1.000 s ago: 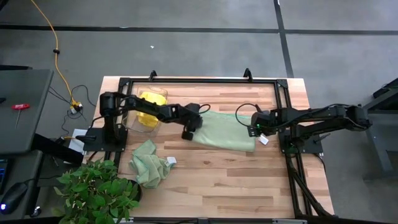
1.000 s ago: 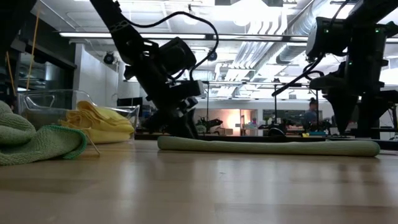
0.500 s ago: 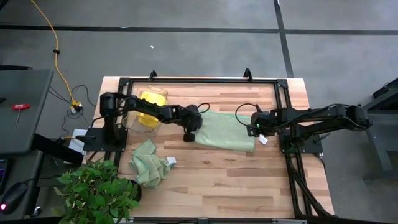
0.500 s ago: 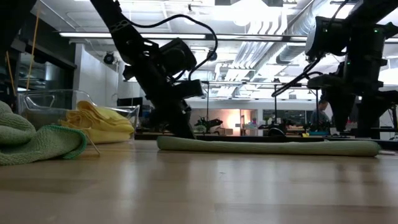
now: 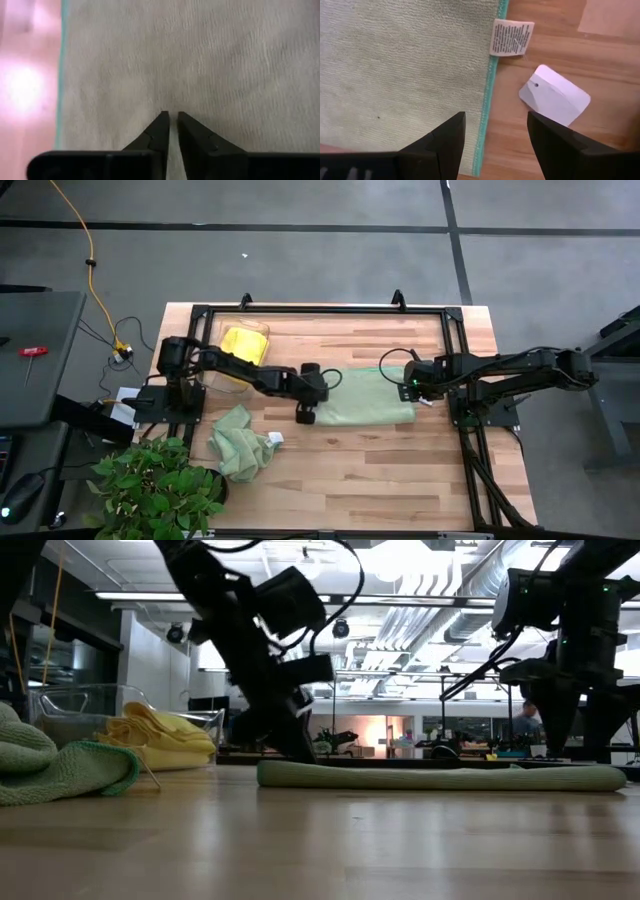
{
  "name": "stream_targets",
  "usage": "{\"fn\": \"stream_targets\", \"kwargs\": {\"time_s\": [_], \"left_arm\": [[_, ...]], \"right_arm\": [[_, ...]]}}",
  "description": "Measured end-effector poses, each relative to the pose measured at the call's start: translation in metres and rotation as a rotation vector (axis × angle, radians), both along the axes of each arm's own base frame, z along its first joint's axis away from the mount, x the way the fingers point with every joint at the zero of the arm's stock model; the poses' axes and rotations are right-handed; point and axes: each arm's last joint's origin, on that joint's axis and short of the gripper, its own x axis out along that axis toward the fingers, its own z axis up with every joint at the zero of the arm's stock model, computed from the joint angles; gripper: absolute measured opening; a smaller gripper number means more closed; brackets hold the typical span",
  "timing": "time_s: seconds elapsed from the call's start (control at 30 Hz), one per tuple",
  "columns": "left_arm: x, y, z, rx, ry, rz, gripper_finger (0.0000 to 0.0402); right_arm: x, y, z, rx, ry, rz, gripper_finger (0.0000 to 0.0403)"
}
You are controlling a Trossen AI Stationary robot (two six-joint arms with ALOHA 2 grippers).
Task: Fold microfiber towels
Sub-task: Fold the right green towel
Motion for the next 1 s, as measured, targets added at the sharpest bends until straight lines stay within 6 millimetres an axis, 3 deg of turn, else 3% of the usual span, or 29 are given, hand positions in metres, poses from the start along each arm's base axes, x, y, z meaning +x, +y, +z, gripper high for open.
{"fn": "stream_targets", "kwargs": {"time_s": [0.3, 0.43, 0.63, 0.83, 1.0], "left_arm": [[0.007, 0.022, 0.025, -0.024, 0.084, 0.033, 0.0110], [0.006, 0.039, 0.046, -0.071, 0.105, 0.057, 0.0149], [-0.021, 0.070, 0.063, -0.221, 0.174, 0.143, 0.0181], [-0.048, 0.097, 0.060, -0.407, 0.245, 0.225, 0.0183], [-0.063, 0.098, 0.040, -0.498, 0.271, 0.250, 0.0183]], "right_arm": [[0.000, 0.000, 0.000, 0.007, -0.001, 0.001, 0.0206], [0.000, 0.000, 0.000, 0.007, -0.001, 0.002, 0.0206], [0.000, 0.000, 0.000, 0.012, -0.003, 0.003, 0.0206], [0.002, 0.000, 0.000, 0.002, -0.020, 0.001, 0.0206], [0.004, 0.000, 0.001, -0.003, -0.040, 0.001, 0.0206]]}}
